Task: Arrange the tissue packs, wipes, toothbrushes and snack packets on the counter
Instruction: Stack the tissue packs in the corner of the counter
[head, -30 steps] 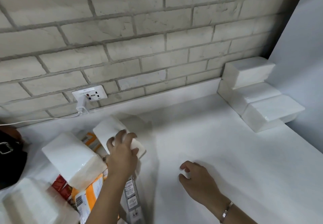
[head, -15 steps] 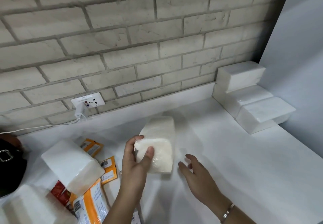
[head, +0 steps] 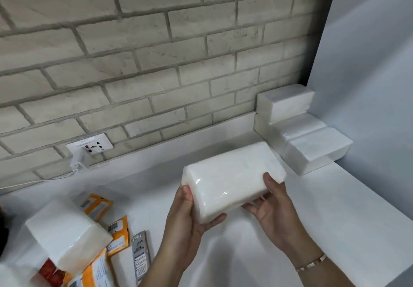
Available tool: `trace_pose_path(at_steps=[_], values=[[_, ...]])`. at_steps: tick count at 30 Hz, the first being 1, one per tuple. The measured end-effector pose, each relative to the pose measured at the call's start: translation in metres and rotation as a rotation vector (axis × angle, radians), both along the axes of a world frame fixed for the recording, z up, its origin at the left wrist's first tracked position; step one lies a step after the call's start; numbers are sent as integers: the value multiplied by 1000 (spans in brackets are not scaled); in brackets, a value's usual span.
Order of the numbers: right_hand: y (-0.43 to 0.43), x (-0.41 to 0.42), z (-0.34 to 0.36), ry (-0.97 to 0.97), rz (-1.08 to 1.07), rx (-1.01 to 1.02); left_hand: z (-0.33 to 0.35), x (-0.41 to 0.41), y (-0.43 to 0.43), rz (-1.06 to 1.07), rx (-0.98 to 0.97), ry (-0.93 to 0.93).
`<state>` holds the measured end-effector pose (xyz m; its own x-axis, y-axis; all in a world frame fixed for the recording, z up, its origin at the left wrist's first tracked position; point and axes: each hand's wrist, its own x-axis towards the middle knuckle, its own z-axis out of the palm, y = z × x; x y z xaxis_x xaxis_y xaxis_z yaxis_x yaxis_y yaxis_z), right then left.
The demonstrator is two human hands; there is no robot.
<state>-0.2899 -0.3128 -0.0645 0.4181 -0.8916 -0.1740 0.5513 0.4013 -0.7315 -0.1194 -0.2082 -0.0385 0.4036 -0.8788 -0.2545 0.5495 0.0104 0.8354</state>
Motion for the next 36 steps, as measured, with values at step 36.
trace_pose_path(at_steps=[36], values=[[-329,-117,-39,1416,-601,-854,-46,-143,-352,-359,216,-607]])
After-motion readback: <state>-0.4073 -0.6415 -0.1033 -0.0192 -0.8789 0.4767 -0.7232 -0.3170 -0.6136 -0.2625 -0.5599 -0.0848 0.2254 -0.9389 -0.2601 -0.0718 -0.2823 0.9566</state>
